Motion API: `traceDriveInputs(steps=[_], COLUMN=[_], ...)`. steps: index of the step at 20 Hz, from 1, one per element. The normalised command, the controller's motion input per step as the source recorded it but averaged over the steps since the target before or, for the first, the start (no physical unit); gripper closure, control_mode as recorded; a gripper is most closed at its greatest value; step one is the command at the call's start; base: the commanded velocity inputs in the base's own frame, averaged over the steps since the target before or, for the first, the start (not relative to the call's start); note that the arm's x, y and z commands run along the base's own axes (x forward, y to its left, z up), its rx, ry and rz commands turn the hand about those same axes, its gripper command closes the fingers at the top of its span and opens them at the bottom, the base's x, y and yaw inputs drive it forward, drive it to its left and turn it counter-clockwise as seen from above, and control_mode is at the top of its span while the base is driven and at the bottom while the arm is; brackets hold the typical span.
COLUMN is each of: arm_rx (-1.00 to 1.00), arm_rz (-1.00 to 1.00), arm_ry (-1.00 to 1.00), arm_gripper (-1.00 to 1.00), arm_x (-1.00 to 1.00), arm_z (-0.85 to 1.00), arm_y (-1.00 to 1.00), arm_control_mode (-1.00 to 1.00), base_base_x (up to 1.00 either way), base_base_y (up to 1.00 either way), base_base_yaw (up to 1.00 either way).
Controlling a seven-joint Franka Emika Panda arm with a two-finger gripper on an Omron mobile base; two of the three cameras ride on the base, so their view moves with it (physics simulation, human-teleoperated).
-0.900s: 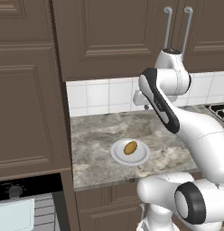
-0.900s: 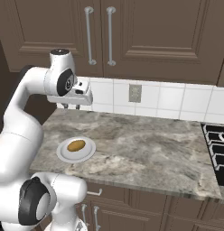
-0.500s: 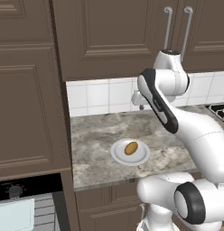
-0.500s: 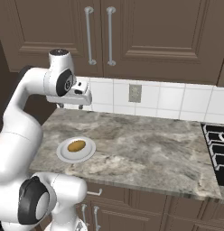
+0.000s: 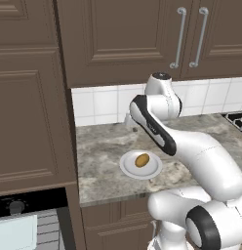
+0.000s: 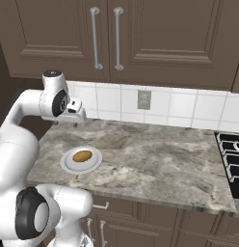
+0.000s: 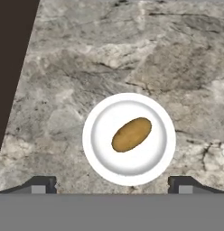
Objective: Place the potato on the rack of the oven.
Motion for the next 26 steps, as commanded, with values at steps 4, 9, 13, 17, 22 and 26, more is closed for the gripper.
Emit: traceDriveInputs(steps=[4,9,13,17,22,26], arm_rx=[0.0,0.0,0.0,0.0,0.0,0.0], arm_rz=[0.02,-0.09,-0.29,-0.26,-0.18,-0.11], arm_ry=[0.02,0.03,0.09,0.08,0.13,0.15], arm_gripper=[-1.0,-1.0,-1.0,-1.0,-1.0,-1.0], arm_x=[0.37,0.0,-0.06,0.0,0.03,0.07], arm_z=[-0.66,-0.38,-0.32,-0.52,-0.57,-0.54], arm_y=[0.32,0.03,-0.18,-0.47,-0.4,-0.04], arm_control_mode=[-1.0,-1.0,-1.0,-1.0,-1.0,-1.0], base_base_x=[0.0,0.0,0.0,0.0,0.0,0.0], base_base_y=[0.0,0.0,0.0,0.0,0.0,0.0], base_base_yaw=[0.0,0.0,0.0,0.0,0.0,0.0])
